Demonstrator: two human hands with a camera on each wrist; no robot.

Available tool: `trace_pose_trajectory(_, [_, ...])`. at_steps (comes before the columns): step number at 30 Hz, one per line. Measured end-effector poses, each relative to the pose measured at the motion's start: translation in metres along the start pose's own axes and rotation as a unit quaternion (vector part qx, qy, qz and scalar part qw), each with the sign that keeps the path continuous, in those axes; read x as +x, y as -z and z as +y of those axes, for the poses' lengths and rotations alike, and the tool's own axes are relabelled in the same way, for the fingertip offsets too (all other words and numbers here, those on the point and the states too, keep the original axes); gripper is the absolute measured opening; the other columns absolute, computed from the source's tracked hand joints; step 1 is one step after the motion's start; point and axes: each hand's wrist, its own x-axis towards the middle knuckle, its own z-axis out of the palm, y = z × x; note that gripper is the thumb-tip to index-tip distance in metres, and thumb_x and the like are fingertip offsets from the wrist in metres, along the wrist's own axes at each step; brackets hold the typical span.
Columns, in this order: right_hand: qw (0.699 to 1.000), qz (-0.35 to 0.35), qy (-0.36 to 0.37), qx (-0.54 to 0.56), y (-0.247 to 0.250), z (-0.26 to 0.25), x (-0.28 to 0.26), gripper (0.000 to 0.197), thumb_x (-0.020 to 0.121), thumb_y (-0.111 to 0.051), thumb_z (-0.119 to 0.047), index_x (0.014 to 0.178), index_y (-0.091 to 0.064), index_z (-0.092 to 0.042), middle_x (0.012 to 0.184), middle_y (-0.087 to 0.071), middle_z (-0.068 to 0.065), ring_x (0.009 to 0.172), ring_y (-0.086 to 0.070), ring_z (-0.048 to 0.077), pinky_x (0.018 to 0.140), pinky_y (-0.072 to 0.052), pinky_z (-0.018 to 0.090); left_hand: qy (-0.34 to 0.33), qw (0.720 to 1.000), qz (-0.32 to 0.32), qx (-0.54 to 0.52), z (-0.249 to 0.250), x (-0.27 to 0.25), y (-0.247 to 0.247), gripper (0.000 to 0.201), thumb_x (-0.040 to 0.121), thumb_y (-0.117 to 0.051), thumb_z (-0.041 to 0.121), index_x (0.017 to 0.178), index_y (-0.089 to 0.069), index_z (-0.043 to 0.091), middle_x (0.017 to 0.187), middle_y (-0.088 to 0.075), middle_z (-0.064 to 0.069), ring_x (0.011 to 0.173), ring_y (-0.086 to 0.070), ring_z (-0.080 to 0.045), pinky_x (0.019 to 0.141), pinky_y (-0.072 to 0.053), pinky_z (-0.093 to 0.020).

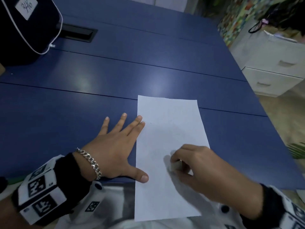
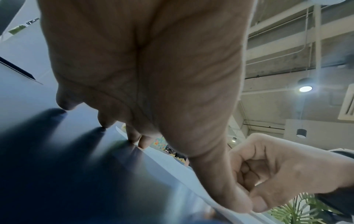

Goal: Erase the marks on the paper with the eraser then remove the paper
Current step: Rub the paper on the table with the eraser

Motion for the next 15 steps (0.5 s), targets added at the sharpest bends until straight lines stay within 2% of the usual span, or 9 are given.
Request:
trace_pose_trajectory(5, [0.999,0.007,-0.043,-0.003,-0.007,0.015,-0.014,0.004,0.099,-0.063,-0.027,0.099,-0.066,-0.029,0.096,-0.059,-0.015,0.086,-0.062,0.008,0.078,-0.054,0.025,-0.003,1.000,0.009,0.020,0.002,-0.007,-0.002,0.132,0.066,-0.031,0.106,0.161,0.023,0.032,0.165,0.032,0.018,0.148,0.041,-0.017,0.124,0.015,-0.058])
trace_pose_trajectory(8, [0.998,0.009,-0.057,-0.010,-0.003,0.025,-0.019,0.003,0.098,-0.064,-0.028,0.097,-0.067,-0.028,0.095,-0.060,-0.014,0.086,-0.063,0.009,0.076,-0.053,0.025,-0.026,0.999,0.026,0.016,0.009,-0.019,-0.002,0.124,0.074,-0.033,0.101,0.161,0.021,0.031,0.166,0.013,0.012,0.151,0.033,-0.011,0.125,0.019,-0.045])
trace_pose_trajectory(9, [0.998,0.009,-0.059,-0.012,-0.001,0.028,-0.020,0.002,0.097,-0.065,-0.028,0.097,-0.067,-0.028,0.095,-0.060,-0.015,0.086,-0.063,0.008,0.076,-0.053,0.025,-0.030,0.999,0.033,-0.002,0.011,-0.023,-0.001,0.120,0.078,-0.036,0.097,0.161,0.021,0.031,0.160,0.002,0.013,0.151,0.021,-0.008,0.125,0.016,-0.036])
trace_pose_trajectory(10, [0.998,0.005,-0.062,-0.011,0.001,0.030,-0.022,0.002,0.096,-0.067,-0.027,0.097,-0.068,-0.029,0.095,-0.061,-0.015,0.086,-0.063,0.007,0.076,-0.053,0.024,-0.030,0.998,0.048,-0.025,0.012,-0.026,0.000,0.115,0.082,-0.038,0.092,0.161,0.020,0.033,0.150,-0.008,0.016,0.145,0.002,-0.006,0.125,0.004,-0.026])
trace_pose_trajectory(11, [0.998,0.000,-0.064,-0.009,0.003,0.032,-0.023,0.004,0.096,-0.068,-0.027,0.097,-0.068,-0.030,0.095,-0.061,-0.015,0.087,-0.063,0.007,0.077,-0.053,0.024,-0.031,0.996,0.073,-0.042,0.011,-0.027,0.002,0.109,0.086,-0.037,0.089,0.162,0.018,0.035,0.139,-0.015,0.018,0.133,-0.014,-0.004,0.119,-0.013,-0.020])
trace_pose_trajectory(12, [0.998,-0.007,-0.067,-0.007,0.005,0.033,-0.024,0.005,0.095,-0.069,-0.025,0.097,-0.068,-0.030,0.095,-0.061,-0.016,0.089,-0.063,0.006,0.077,-0.054,0.024,-0.036,0.992,0.111,-0.051,0.007,-0.025,0.003,0.100,0.090,-0.036,0.085,0.163,0.011,0.036,0.133,-0.020,0.017,0.123,-0.023,-0.004,0.110,-0.024,-0.021])
trace_pose_trajectory(13, [0.998,-0.015,-0.068,-0.006,0.008,0.034,-0.025,0.007,0.095,-0.070,-0.024,0.096,-0.069,-0.031,0.095,-0.062,-0.017,0.090,-0.063,0.006,0.077,-0.054,0.024,-0.037,0.986,0.152,-0.054,0.003,-0.023,0.004,0.091,0.095,-0.034,0.079,0.165,0.003,0.035,0.132,-0.024,0.016,0.120,-0.027,-0.005,0.105,-0.028,-0.024])
trace_pose_trajectory(15, [0.998,-0.010,-0.068,-0.005,0.014,0.036,-0.026,0.011,0.093,-0.072,-0.024,0.096,-0.070,-0.034,0.095,-0.062,-0.021,0.092,-0.064,0.002,0.076,-0.054,0.021,-0.014,0.979,0.198,-0.054,-0.006,-0.015,0.007,0.075,0.102,-0.036,0.057,0.165,-0.007,0.029,0.149,-0.027,0.012,0.137,-0.028,-0.013,0.112,-0.030,-0.034])
